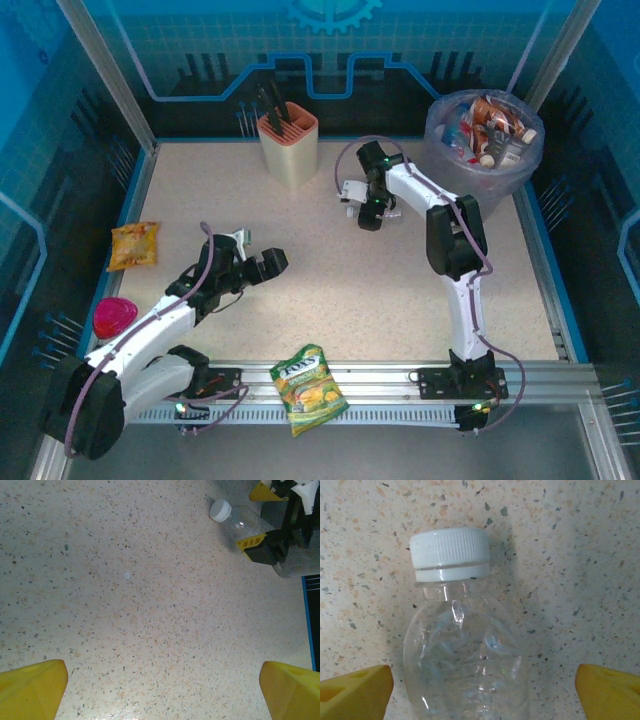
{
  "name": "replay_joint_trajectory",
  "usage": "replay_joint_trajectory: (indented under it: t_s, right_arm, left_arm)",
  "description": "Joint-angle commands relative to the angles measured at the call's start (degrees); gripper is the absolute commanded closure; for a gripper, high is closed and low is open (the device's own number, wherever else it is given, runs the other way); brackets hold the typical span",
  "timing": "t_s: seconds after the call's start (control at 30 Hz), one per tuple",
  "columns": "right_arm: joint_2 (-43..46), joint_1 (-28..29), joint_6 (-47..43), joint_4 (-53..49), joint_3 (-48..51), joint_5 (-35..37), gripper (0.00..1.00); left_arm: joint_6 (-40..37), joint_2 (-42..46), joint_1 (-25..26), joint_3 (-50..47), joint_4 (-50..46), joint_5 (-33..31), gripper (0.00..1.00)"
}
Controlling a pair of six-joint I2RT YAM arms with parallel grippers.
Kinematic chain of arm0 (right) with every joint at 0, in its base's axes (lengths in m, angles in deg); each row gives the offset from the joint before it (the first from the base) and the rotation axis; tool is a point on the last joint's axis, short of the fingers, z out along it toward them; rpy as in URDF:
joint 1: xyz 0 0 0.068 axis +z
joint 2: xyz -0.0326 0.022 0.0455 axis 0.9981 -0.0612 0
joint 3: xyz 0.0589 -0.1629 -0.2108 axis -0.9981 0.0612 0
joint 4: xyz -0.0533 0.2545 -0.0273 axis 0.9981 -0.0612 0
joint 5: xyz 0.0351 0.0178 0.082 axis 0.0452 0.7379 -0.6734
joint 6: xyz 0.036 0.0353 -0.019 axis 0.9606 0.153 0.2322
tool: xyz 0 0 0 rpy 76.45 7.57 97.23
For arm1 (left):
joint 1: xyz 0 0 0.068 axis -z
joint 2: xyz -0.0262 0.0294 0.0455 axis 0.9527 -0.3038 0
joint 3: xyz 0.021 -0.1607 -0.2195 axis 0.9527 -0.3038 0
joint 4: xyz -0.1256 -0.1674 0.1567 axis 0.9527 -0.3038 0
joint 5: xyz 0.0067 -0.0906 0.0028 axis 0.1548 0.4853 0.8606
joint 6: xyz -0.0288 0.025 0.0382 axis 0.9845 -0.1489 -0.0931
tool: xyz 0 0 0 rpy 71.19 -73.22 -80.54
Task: Put the plastic bottles in the bin
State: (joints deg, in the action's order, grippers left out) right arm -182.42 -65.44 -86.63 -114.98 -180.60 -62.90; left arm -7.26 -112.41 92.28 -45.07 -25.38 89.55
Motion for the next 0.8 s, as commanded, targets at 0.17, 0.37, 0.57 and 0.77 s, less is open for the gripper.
replay_joint_trajectory:
  t_s: [0.17,0.37,0.57,0.77]
  right_arm:
    - [-0.54,0.12,1.54,-0.01,-0.86,0.47,0.23]
    - [1.36,0.12,2.59,-0.89,-1.04,-0.31,0.39]
    - [5.96,0.38,5.91,-4.83,-4.45,-1.7,0.41]
    - [15.19,-0.09,15.96,-10.52,-13.07,-3.79,0.42]
  left_arm:
    - [-1.58,0.51,-0.72,0.74,-0.59,-0.86,0.01]
    - [-1.77,1.14,-0.72,0.92,-1.0,-1.11,0.01]
    - [-1.69,1.14,-0.72,1.16,-1.19,-1.04,0.01]
    - [-1.69,0.36,-0.72,1.17,-0.91,-1.12,0.01]
